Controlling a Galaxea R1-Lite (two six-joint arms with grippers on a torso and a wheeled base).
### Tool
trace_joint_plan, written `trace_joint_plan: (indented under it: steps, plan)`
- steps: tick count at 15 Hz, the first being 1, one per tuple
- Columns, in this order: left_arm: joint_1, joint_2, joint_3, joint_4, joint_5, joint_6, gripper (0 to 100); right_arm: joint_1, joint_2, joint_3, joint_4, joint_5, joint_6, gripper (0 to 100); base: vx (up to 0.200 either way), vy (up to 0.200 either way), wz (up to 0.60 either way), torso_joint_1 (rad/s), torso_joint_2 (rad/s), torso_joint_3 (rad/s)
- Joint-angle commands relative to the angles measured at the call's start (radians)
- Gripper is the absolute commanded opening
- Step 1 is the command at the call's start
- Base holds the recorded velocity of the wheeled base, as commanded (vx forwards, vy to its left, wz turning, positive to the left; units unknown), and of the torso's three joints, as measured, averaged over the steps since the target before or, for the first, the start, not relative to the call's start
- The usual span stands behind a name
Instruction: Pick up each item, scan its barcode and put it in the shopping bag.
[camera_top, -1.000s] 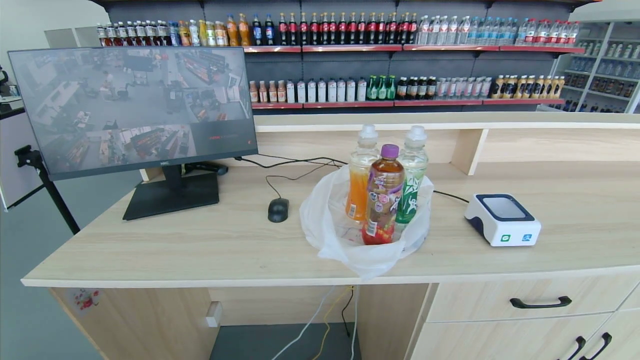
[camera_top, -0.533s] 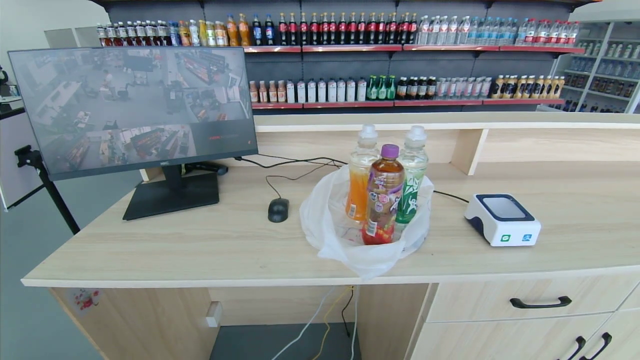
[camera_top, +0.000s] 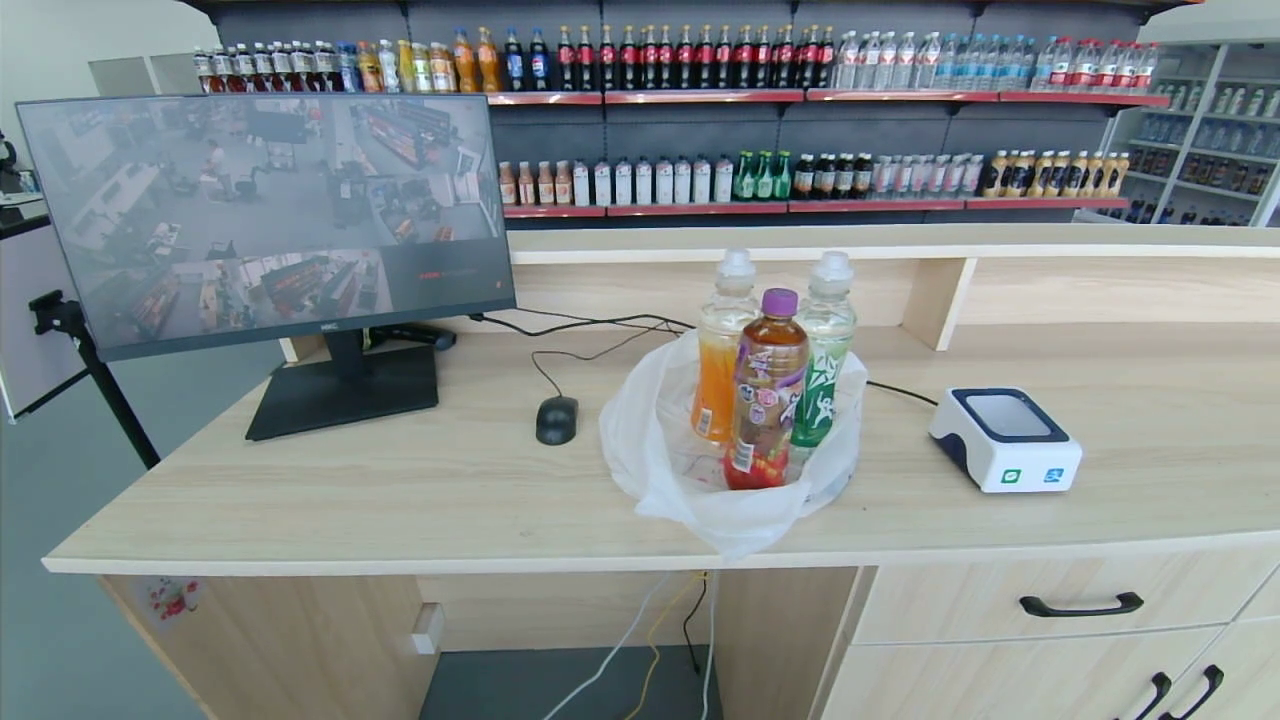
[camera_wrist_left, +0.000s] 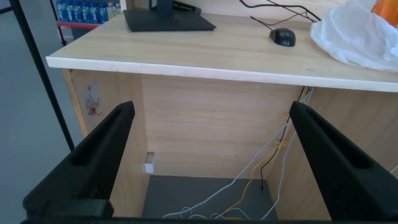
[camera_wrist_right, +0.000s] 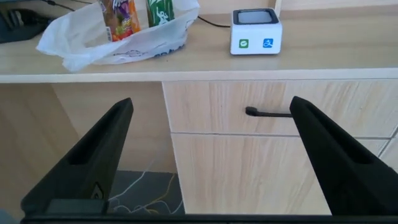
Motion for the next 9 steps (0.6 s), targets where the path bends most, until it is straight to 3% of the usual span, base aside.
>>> trace_joint_plan:
  steps: [1,9]
  plan:
    - [0.000,0.000,0.000,0.000,0.000,0.000,100,0.000,0.000,0.000,-0.001,0.001,0.005,100,0.000,0.000,0.00,0.000,0.00,0.000]
    - [0.002,0.000,0.000,0.000,0.000,-0.002,100,0.000,0.000,0.000,0.003,0.007,-0.066,100,0.000,-0.200,0.00,0.007,0.00,0.001]
